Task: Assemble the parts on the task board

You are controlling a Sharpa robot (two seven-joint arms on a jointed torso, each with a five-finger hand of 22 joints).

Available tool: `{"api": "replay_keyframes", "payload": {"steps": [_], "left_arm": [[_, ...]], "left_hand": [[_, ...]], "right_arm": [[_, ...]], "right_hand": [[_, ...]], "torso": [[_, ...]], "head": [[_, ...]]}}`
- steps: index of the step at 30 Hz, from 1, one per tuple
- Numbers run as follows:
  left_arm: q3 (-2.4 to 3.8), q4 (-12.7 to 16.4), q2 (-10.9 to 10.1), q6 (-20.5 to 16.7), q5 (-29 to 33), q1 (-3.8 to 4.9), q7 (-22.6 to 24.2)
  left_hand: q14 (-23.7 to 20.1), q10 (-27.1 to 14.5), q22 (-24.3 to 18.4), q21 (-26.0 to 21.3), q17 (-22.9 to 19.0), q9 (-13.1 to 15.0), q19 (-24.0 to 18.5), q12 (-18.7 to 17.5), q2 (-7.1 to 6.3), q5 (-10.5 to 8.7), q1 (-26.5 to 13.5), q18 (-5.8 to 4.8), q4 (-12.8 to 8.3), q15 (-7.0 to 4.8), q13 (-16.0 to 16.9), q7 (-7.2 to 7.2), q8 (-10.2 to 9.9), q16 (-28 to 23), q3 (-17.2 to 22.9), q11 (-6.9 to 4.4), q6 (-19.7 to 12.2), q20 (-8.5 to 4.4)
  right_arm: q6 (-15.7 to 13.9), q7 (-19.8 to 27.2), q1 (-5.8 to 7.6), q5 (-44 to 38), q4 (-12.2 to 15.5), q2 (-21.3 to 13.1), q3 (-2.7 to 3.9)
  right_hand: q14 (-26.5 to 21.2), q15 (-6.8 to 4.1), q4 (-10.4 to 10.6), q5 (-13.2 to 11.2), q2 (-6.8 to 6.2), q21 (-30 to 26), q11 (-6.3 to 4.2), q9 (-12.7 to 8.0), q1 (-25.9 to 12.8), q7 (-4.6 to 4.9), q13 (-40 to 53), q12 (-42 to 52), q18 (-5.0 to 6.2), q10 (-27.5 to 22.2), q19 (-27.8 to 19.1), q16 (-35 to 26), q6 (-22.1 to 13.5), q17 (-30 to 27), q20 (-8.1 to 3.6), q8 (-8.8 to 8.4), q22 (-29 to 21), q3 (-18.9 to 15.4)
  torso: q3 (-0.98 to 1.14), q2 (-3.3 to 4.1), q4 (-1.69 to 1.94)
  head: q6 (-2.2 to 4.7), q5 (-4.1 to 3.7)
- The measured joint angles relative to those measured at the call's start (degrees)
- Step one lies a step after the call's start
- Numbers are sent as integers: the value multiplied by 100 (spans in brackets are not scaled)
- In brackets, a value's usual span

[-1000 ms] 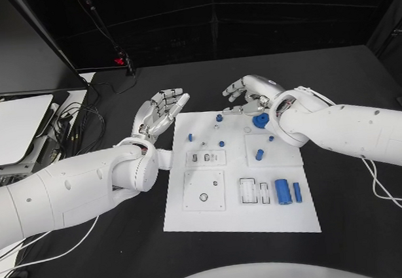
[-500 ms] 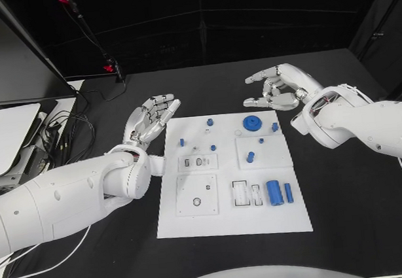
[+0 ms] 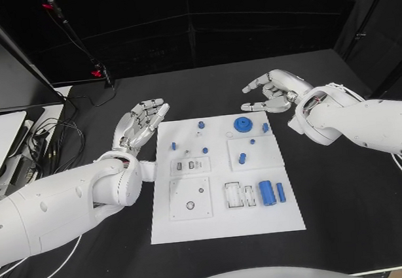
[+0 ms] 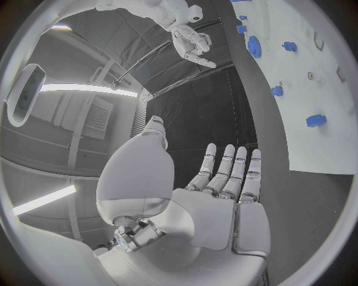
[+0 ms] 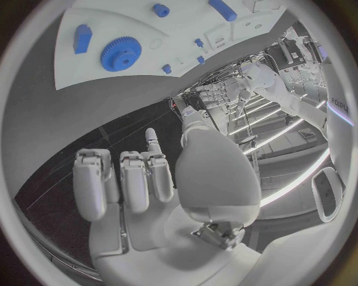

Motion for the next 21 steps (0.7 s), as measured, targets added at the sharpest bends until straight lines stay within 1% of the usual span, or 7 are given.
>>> {"api": "replay_keyframes", "payload": {"steps": [1, 3, 5, 7, 11, 17, 21], "left_arm": [[0, 3, -3, 1, 0, 0, 0], [0, 4, -10, 2, 0, 0, 0], [0, 4, -19, 3, 0, 0, 0], [0, 3, -21, 4, 0, 0, 0], [-1, -1, -24, 7, 0, 0, 0], [-1, -6, -25, 11, 0, 0, 0], [-1, -9, -25, 14, 0, 0, 0]], "left_hand": [[0, 0, 2, 0, 0, -1, 0, 19, 15, 0, 15, 0, 10, 0, -1, 0, 3, 2, 10, 0, 0, 0], [0, 0, 9, 0, 0, -7, 0, 28, 30, 0, 30, 0, 16, 0, -6, 0, 22, 22, 16, 0, 0, 0], [0, 0, 13, 0, 0, -13, 0, 28, 30, 0, 30, 0, 16, 0, -11, 0, 22, 22, 16, 0, 0, 0], [0, 0, 25, 0, 0, -17, 0, 28, 30, 0, 30, 0, 6, 0, -16, 0, 22, 22, 26, 0, 0, 0], [-21, 0, 31, 24, 0, -25, 0, 50, 60, 0, 60, 0, 16, 21, -21, 0, 22, 22, 47, 0, 0, 0], [-21, 0, 38, 24, -5, -41, -20, 70, 60, 0, 61, 0, 16, 21, -36, 0, 46, 44, 47, 0, 0, 20], [-21, 0, 38, 24, -5, -50, -20, 71, 60, 26, 61, 0, 16, 21, -43, 0, 45, 44, 47, 0, 0, 20]], "right_arm": [[35, -93, -6, -57, -45, 39, 0], [96, -247, -18, -142, -112, 106, 0], [172, -429, -41, -242, -177, 179, 0], [244, -581, -60, -332, -233, 243, -2], [399, -855, -83, -497, -347, 364, -3], [646, -1163, -96, -691, -507, 501, -3], [789, -1299, -104, -786, -595, 566, -3]], "right_hand": [[0, 0, -7, 43, 40, 73, 0, 7, 42, 24, 0, 0, -40, 0, 0, 0, 21, 0, 0, 33, 0, 40], [0, 6, -7, 131, -66, 105, 56, 27, 189, 142, 0, 0, -41, 31, 21, 0, 15, 0, 22, 102, 0, 170], [-5, 95, -9, 189, -155, 105, 161, 39, 278, 219, 0, 0, -40, 20, 32, 0, 3, -1, 40, 162, 0, 243], [-3, 168, 4, 314, -244, 105, 276, 44, 367, 286, -1, 0, -40, 13, 28, 0, -35, -1, 138, 187, -1, 292], [-2, 269, -7, 463, -289, 105, 400, 76, 476, 403, -1, 0, -40, 9, 38, 0, -52, -1, 232, 297, -1, 358], [1, 306, -14, 524, -315, 105, 441, 188, 591, 438, -1, 0, -39, 10, 20, 0, -10, -1, 309, 567, -1, 438], [1, 306, -15, 491, -322, 105, 441, 229, 657, 419, -1, 0, -38, 10, 21, 0, 8, -2, 309, 645, -1, 438]], "torso": [[1, 0, 0], [1, 0, 0], [4, 0, 1], [5, 0, 4], [7, 0, 5], [4, -2, 5], [4, -2, 3]], "head": [[3, -1], [7, -1], [8, -1], [8, 4], [7, 26], [1, 32], [1, 31]]}}
